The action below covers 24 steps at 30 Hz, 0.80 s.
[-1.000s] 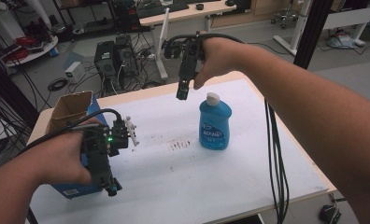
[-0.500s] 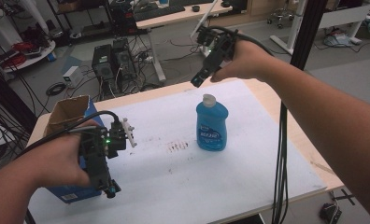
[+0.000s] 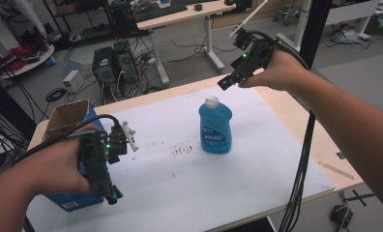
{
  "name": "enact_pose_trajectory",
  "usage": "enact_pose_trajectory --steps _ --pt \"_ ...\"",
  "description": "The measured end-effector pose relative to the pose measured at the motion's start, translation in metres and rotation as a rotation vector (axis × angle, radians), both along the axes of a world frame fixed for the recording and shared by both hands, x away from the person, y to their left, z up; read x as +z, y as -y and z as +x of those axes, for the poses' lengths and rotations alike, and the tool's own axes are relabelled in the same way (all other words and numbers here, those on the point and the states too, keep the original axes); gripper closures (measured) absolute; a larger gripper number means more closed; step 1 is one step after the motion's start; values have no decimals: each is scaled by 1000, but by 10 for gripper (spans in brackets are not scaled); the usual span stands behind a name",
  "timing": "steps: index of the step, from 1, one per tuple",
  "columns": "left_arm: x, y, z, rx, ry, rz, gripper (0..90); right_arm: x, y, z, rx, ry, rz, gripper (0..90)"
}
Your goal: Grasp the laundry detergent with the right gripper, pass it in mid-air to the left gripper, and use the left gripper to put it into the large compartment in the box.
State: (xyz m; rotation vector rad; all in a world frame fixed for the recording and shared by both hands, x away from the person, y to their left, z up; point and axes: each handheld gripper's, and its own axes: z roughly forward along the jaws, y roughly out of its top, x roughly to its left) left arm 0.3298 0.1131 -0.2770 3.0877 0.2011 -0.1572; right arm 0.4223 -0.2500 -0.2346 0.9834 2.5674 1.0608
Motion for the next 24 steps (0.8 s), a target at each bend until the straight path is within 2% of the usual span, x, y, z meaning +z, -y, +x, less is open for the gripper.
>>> enact_pose_trajectory --steps 4,9,11,12,18,24 --pt "2 0 -1 -2 3 4 17 -2 10 -9 -5 18 24 13" --pt "3 -3 -4 2 5 3 17 -12 24 -26 31 22 39 13" --pt "2 -4 -5 5 6 5 17 -21 34 -37 44 23 33 13" --pt "2 -4 -5 5 6 7 17 -21 34 -37 44 23 33 13" --pt "1 -4 -5 10 8 1 17 -42 51 -53 58 22 64 13" --pt "0 -3 -5 9 4 2 17 -68 53 -59 67 14 95 13"
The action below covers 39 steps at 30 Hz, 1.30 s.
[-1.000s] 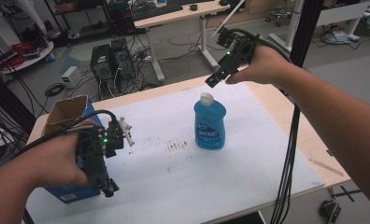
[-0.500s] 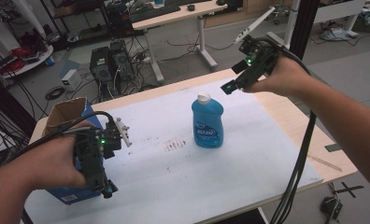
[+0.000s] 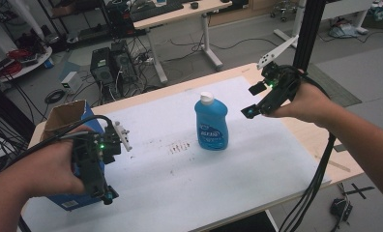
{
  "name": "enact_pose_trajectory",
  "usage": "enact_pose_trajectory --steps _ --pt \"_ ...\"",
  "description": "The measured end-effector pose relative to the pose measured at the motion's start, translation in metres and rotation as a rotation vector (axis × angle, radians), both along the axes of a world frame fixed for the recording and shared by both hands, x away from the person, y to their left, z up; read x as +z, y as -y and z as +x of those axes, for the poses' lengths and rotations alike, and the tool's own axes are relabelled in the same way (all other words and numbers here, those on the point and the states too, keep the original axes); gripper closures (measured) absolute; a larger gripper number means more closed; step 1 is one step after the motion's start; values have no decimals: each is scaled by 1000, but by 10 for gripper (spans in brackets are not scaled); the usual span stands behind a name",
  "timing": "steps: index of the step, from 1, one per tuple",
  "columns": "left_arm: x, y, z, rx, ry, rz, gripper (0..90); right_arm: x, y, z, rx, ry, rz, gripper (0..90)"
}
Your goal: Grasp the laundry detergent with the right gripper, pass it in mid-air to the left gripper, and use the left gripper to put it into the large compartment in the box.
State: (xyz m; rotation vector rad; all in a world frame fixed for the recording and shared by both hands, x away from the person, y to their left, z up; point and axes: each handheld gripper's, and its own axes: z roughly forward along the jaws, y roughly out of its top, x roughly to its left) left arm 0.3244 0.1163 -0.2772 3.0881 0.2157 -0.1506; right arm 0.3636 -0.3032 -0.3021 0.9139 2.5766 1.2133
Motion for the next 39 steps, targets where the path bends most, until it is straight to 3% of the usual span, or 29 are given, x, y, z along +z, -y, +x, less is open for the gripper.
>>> enact_pose_trajectory --steps 5,17,32,39 --pt "0 0 0 3 -1 0 17 -25 -4 2 4 -14 26 13" --pt "-1 -1 0 0 -5 7 17 -64 -14 12 -25 -9 122 13" --pt "-3 -6 1 14 -6 8 17 -95 -37 27 -4 -60 151 13" --pt "-3 -10 2 20 -6 8 17 -102 -46 32 13 -68 167 13"
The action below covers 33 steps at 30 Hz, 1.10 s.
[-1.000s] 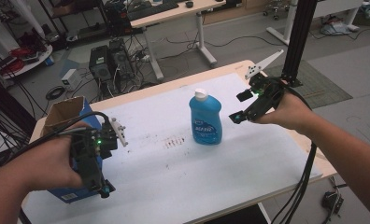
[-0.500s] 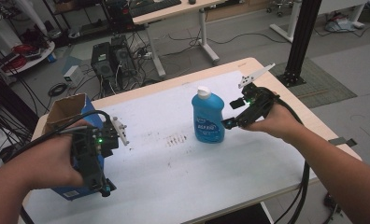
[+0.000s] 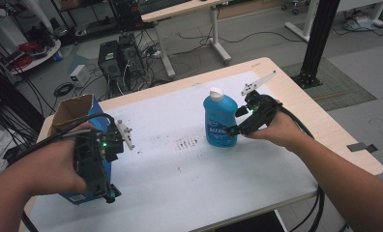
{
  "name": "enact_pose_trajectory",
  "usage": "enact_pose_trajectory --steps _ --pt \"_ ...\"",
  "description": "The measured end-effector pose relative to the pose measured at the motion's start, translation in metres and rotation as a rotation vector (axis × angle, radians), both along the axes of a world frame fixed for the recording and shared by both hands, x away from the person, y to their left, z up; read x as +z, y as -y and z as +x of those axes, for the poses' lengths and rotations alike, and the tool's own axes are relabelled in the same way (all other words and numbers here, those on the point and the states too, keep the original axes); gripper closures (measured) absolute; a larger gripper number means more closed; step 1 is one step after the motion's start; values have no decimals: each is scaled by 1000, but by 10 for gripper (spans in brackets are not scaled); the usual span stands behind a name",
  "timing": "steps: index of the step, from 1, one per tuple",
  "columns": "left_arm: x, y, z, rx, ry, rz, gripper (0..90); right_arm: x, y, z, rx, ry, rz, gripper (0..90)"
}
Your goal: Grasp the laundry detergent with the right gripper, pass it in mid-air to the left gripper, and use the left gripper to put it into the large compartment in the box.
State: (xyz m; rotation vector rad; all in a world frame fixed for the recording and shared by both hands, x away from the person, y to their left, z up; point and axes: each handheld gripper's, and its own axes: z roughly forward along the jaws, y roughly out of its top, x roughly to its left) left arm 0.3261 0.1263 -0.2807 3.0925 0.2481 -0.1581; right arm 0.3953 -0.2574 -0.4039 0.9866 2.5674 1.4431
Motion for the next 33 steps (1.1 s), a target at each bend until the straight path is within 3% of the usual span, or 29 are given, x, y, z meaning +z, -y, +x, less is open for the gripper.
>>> enact_pose_trajectory --steps 13,33 --pt "0 0 0 -2 -1 1 17 -10 -11 4 9 14 15 13" --pt "1 -2 0 -4 7 0 17 -17 -24 5 -24 56 50 17"
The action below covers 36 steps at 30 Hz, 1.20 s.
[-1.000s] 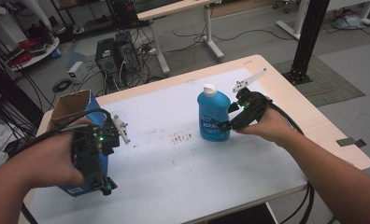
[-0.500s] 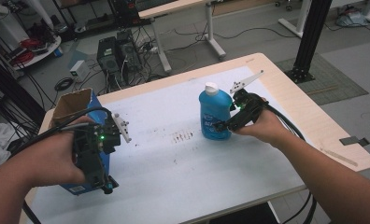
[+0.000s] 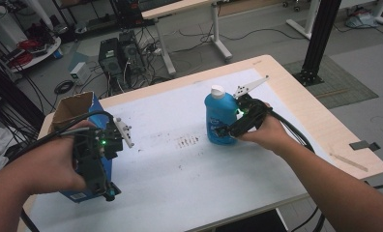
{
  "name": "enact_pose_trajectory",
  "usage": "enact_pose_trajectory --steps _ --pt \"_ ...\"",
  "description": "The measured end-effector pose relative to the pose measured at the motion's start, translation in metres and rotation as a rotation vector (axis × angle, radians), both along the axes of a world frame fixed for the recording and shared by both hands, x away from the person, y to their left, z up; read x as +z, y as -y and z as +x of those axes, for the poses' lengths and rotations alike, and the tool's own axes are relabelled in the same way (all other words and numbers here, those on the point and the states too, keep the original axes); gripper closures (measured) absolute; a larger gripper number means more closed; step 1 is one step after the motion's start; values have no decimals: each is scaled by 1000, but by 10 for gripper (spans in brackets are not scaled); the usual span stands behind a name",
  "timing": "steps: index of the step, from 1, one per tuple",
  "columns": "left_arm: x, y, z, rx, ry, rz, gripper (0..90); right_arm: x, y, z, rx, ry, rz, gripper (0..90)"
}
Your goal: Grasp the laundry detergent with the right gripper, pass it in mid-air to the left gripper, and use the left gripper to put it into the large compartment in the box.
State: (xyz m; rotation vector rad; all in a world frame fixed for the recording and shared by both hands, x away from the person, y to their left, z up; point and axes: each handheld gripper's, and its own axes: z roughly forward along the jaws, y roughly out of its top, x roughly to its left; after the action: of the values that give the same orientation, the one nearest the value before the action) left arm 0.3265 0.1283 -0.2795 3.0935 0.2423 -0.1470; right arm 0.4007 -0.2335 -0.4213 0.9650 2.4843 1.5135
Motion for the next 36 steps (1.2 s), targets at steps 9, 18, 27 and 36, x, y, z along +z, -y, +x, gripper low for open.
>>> enact_pose_trajectory --steps 9,18,27,36 --pt "-1 -2 0 2 -2 -3 17 0 -2 -1 11 28 11 171" --pt "-1 -4 1 5 2 -6 17 1 0 -1 3 40 6 261" --pt "-2 -4 1 4 2 -5 17 2 0 -2 5 50 6 316" --pt "-3 -5 2 10 2 -6 17 1 -1 -2 13 52 5 339"
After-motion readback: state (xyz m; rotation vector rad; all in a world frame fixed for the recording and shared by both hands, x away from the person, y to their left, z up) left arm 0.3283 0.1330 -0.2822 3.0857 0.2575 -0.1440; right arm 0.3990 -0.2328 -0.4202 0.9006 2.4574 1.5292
